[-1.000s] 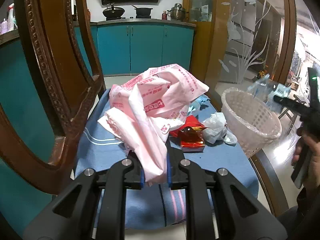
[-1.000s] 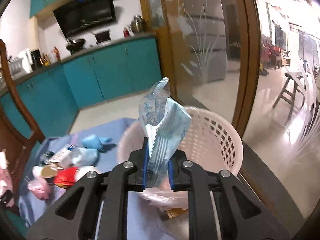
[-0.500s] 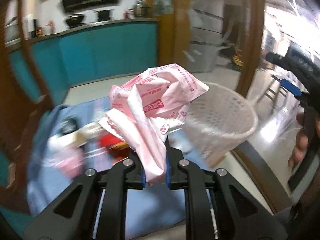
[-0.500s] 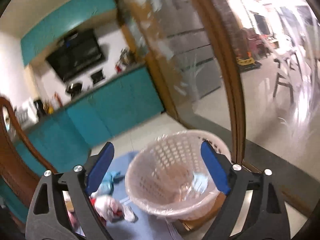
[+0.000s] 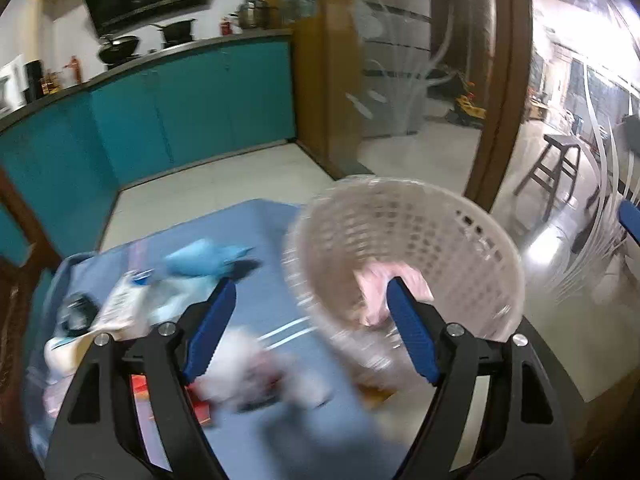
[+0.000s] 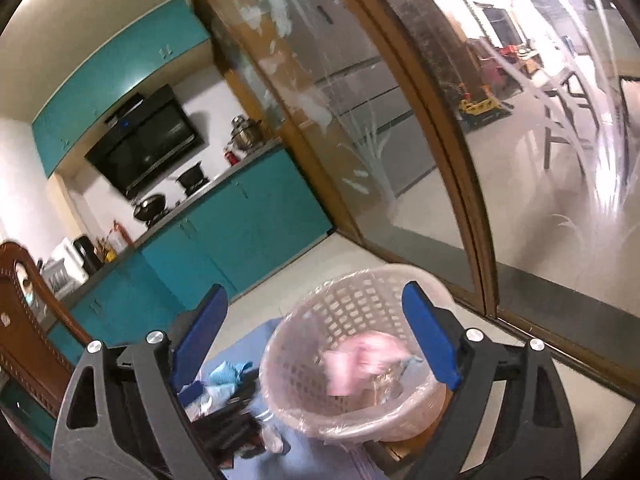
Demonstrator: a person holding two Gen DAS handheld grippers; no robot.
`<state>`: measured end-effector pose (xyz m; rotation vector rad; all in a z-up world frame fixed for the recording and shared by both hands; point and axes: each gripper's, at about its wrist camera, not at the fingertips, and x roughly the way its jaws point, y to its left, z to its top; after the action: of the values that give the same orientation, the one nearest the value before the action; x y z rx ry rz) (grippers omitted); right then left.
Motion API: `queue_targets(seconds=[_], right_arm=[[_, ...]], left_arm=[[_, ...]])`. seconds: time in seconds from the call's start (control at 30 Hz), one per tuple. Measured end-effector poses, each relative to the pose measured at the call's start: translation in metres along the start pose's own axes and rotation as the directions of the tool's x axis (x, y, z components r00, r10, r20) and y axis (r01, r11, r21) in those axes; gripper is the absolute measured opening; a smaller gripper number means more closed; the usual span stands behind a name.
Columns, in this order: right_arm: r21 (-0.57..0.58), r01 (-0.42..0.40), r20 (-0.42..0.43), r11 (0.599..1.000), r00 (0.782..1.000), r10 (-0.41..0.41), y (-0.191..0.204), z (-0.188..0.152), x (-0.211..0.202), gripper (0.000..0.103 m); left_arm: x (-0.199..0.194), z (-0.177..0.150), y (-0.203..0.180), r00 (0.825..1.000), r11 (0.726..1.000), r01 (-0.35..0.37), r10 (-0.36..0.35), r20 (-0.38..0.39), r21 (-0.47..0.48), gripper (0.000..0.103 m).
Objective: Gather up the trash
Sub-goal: 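Move the pink wrapper over the wastebasket and open the left gripper, then grasp the white medicine box with the left gripper and lift it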
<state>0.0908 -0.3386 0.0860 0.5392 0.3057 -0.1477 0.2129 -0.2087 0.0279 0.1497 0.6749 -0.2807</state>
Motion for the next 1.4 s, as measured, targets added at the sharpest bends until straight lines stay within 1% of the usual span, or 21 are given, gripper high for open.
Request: queue_targets(seconds=[0.07,0.1,0.17,0.2,0.27,0.33,0.43,0.5,0.53,0.6,0.73,0.87,0.93,1.4], right_arm=[[-0.071,-0.017,-0.061,0.997,0.998,0.013,0.019,-0.011,0.006,0.087],[-0.099,-0.028,-0.081,0.995,0.996,0.02,0.028,-0.018,0.008,0.087],[-0.168,-0.054,-0.122,0.984,0.992,0.034,0.05,-0.032,0.009,0.087],[-0.2,-0.069,-0.14,0.977,0.989,0.041,0.06,-0.038,0.008,0.087],[-0.275,-0.108,-0.188,0.955,0.981,0.056,0.085,-0.055,0.007,0.087],[-0.325,-0.146,-0.227,0.934,0.971,0.073,0.106,-0.069,0.005,0.087],[-0.387,-0.189,-0.267,0.902,0.96,0.086,0.128,-0.09,-0.003,0.087],[-0.434,-0.21,-0.28,0.876,0.956,0.091,0.144,-0.106,-0.011,0.087],[-0.447,-0.218,-0.287,0.868,0.953,0.091,0.149,-0.112,-0.014,0.087],[-0.455,-0.23,-0.305,0.86,0.948,0.092,0.153,-0.12,-0.015,0.087],[-0.478,-0.228,-0.323,0.848,0.944,0.072,0.156,-0.131,-0.017,0.087],[-0.488,-0.224,-0.329,0.843,0.942,0.06,0.159,-0.136,-0.016,0.087],[-0.482,-0.22,-0.333,0.848,0.941,0.055,0.156,-0.135,-0.013,0.087],[-0.475,-0.216,-0.336,0.853,0.94,0.05,0.151,-0.133,-0.011,0.087]], left_arm=[[-0.019,-0.012,0.027,1.0,0.999,-0.027,0.027,0.002,-0.031,0.083],[-0.035,-0.022,0.049,0.999,0.997,-0.046,0.046,-0.001,-0.063,0.084],[-0.058,-0.039,0.074,0.996,0.992,-0.085,0.085,0.0,-0.096,0.086],[-0.072,-0.05,0.091,0.993,0.987,-0.114,0.114,-0.007,-0.117,0.087],[-0.095,-0.07,0.12,0.989,0.975,-0.145,0.144,-0.014,-0.168,0.089],[-0.115,-0.091,0.149,0.985,0.955,-0.169,0.17,-0.018,-0.245,0.09],[-0.13,-0.115,0.17,0.981,0.938,-0.19,0.194,-0.015,-0.291,0.09],[-0.136,-0.127,0.176,0.976,0.93,-0.214,0.217,-0.023,-0.299,0.09],[-0.135,-0.129,0.18,0.978,0.93,-0.207,0.207,-0.032,-0.302,0.09],[-0.132,-0.13,0.181,0.984,0.936,-0.179,0.177,-0.034,-0.304,0.09],[-0.132,-0.126,0.177,0.985,0.942,-0.173,0.174,-0.022,-0.287,0.09],[-0.139,-0.126,0.176,0.986,0.943,-0.161,0.169,0.001,-0.29,0.09],[-0.14,-0.125,0.176,0.986,0.943,-0.154,0.164,0.009,-0.295,0.09],[-0.129,-0.126,0.168,0.988,0.949,-0.152,0.153,-0.017,-0.277,0.09]])
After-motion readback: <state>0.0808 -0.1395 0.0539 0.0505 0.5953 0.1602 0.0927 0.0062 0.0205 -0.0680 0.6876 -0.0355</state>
